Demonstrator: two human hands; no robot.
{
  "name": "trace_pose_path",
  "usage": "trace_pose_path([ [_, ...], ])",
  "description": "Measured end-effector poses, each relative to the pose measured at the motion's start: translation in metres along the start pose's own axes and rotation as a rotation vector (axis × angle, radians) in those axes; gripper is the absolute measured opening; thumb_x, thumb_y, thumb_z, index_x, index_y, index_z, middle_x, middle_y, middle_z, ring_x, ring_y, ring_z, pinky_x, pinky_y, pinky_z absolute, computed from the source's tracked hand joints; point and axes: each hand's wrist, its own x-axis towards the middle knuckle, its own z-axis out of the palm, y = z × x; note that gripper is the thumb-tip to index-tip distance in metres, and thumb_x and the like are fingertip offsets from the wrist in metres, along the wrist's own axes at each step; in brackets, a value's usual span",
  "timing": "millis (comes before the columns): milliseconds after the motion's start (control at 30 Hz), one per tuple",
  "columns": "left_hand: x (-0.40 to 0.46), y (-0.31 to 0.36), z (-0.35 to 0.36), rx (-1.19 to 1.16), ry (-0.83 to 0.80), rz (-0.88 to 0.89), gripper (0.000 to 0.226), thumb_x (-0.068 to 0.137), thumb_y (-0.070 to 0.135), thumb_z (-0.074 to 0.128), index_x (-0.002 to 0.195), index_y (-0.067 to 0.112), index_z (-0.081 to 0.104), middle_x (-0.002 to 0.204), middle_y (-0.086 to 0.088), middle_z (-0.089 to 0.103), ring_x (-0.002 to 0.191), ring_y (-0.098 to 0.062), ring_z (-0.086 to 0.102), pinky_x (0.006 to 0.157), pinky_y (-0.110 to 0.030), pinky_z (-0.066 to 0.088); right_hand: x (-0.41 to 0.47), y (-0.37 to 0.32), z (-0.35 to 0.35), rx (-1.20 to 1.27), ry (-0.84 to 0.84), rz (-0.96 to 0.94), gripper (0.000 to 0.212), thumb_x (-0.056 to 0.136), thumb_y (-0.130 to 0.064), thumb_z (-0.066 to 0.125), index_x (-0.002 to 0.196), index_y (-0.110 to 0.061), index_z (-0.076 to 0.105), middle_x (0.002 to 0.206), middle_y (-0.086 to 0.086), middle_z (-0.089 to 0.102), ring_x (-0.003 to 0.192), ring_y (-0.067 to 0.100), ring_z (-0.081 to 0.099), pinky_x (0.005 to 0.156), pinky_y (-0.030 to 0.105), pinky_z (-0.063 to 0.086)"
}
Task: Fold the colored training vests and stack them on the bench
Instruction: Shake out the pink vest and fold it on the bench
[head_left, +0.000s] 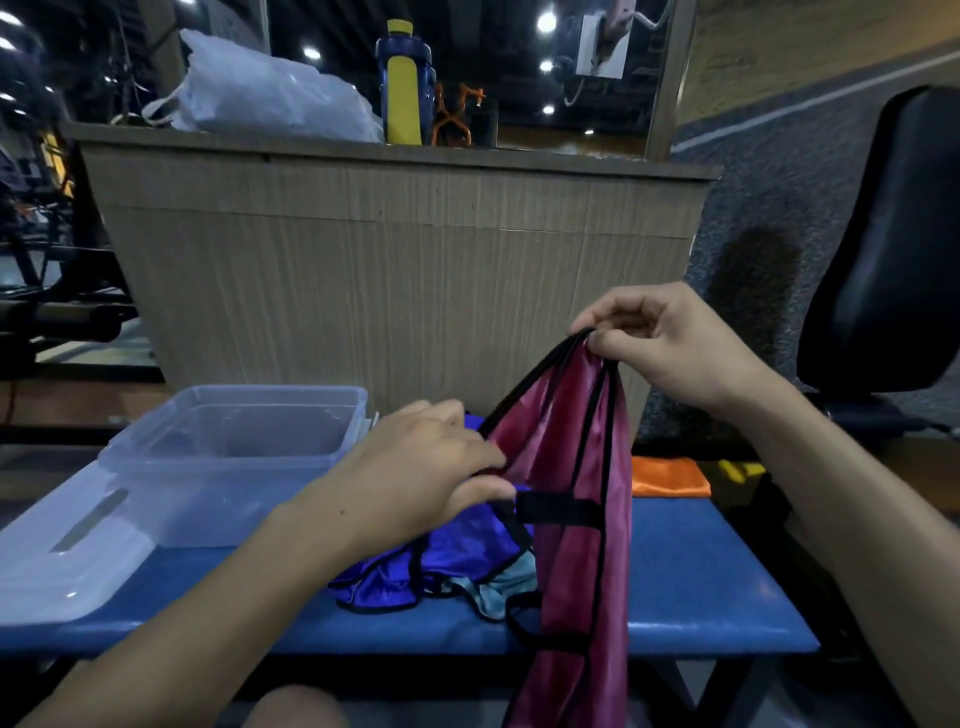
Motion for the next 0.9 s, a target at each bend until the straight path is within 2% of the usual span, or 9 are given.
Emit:
trace_pose_path([
  [133,0.001,-0.015,-0.01,-0.029,-0.08,0.001,0.046,0.097,0.054,0.035,0.084,0.025,0.068,0.074,0.01,0.063,0.07,-0.019,0.059,0.055,-0.036,0.052,-0.006,0.013,-0.007,0.023,-0.009,0.027,0.02,0.092,0.006,0.064,0.096,-0.009,0.076,0.08,0.004,0.074,0.078,0.011,0.07,0.077,0.019,0.055],
  [233,0.012,-0.02,-0.028,-0.086,-0.18,-0.066,0.053,0.092,0.062,0.029,0.093,0.028,0.069,0.083,0.01,0.066,0.081,-0.02,0.063,0.068,-0.041,0.054,-0.01,0.026,-0.009,0.059,-0.015,0.058,0.02,0.092,0.006,0.065,0.096,-0.01,0.076,0.081,0.003,0.075,0.079,0.01,0.07,0.078,0.019,0.053],
  [333,0.021,-0.025,-0.043,-0.123,-0.178,-0.053,0.048,0.088,0.067,0.038,0.094,0.03,0.069,0.081,0.014,0.067,0.077,-0.01,0.063,0.066,-0.031,0.05,-0.015,0.038,-0.011,0.153,-0.013,0.101,0.018,0.094,0.005,0.063,0.098,-0.007,0.075,0.087,0.005,0.076,0.083,0.013,0.069,0.081,0.021,0.055],
  [433,0.032,-0.023,-0.06,-0.216,-0.1,-0.027,0.036,0.083,0.062,0.061,0.087,0.028,0.07,0.063,0.023,0.054,0.059,0.009,0.049,0.058,-0.006,0.032,-0.019,0.046,-0.009,0.506,-0.031,0.231,0.018,0.09,0.0,0.061,0.097,-0.009,0.075,0.089,0.005,0.074,0.079,0.013,0.066,0.077,0.024,0.054],
  [567,0.049,-0.019,-0.074,-0.369,-0.049,-0.038,0.03,0.077,0.047,0.084,0.082,0.023,0.068,0.062,0.017,0.057,0.058,0.003,0.053,0.055,-0.009,0.036,-0.025,0.059,0.004,0.812,-0.06,0.346,0.024,0.089,-0.006,0.056,0.106,-0.008,0.072,0.09,0.006,0.072,0.074,0.012,0.064,0.07,0.024,0.053],
  [667,0.056,-0.023,-0.077,-0.265,-0.109,-0.041,0.031,0.082,0.053,0.076,0.093,0.026,0.069,0.073,0.014,0.063,0.064,-0.002,0.053,0.058,-0.014,0.036,-0.024,0.061,0.01,0.871,-0.032,0.349,0.028,0.089,-0.005,0.054,0.111,-0.003,0.069,0.086,0.006,0.072,0.069,0.013,0.064,0.062,0.024,0.053],
  [767,0.058,-0.027,-0.083,-0.177,-0.233,-0.093,0.031,0.094,0.053,0.063,0.106,0.026,0.072,0.085,0.012,0.066,0.071,-0.002,0.054,0.061,-0.01,0.037,-0.024,0.06,0.006,0.832,-0.038,0.338,0.029,0.088,-0.005,0.055,0.111,-0.004,0.072,0.093,0.009,0.072,0.076,0.016,0.065,0.07,0.026,0.054],
  [833,0.06,-0.027,-0.09,-0.297,-0.385,-0.245,0.027,0.099,0.044,0.057,0.102,0.022,0.072,0.078,0.002,0.07,0.063,-0.008,0.064,0.054,-0.012,0.045,-0.025,0.056,0.002,0.803,-0.065,0.332,0.026,0.088,-0.004,0.054,0.108,-0.005,0.072,0.089,0.008,0.072,0.071,0.014,0.066,0.062,0.024,0.055],
  [900,0.062,-0.031,-0.094,-0.366,-0.482,-0.324,0.024,0.101,0.035,0.057,0.089,0.018,0.07,0.066,-0.004,0.071,0.051,-0.017,0.068,0.05,-0.023,0.053,-0.025,0.054,-0.002,0.781,-0.067,0.335,0.024,0.089,-0.003,0.054,0.105,-0.006,0.071,0.08,0.003,0.072,0.062,0.009,0.065,0.053,0.021,0.054],
])
